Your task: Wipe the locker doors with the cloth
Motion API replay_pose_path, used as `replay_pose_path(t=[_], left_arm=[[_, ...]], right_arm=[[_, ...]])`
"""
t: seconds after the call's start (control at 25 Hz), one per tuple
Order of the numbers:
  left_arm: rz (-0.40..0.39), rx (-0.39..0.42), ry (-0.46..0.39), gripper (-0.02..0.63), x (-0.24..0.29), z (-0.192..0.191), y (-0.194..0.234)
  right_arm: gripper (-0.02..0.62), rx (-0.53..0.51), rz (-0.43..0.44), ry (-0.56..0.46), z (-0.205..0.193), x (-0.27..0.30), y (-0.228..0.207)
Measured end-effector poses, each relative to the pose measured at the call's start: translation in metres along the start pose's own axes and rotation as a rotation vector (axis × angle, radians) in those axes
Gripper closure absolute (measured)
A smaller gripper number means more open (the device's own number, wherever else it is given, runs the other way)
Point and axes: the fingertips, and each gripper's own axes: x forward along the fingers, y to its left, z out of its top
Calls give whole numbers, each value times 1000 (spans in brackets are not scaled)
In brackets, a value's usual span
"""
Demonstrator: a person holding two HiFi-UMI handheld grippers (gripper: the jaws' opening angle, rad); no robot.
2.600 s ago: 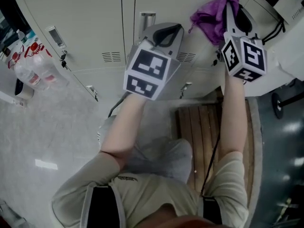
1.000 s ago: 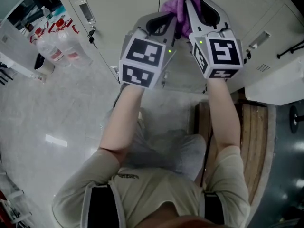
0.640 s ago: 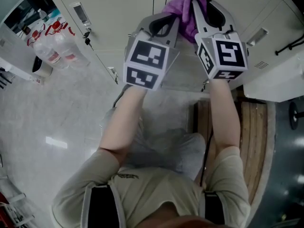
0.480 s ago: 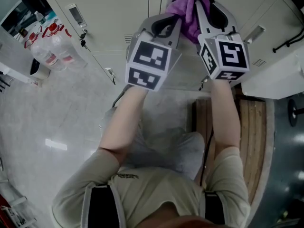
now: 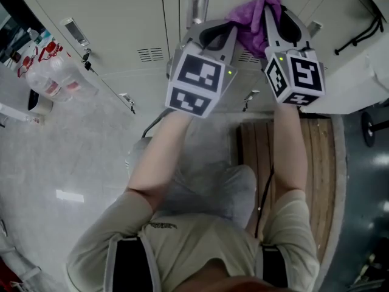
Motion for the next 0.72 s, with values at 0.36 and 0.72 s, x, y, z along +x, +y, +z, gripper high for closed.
replay_pose_path(t=[0.36, 0.72], left_arm=[[-50, -13, -3, 604, 24, -5, -24], [-7, 34, -40, 604, 10, -4, -19]], right_arm=[[541, -2, -81, 21, -12, -16, -41], [541, 45, -27, -24, -1, -23, -19]])
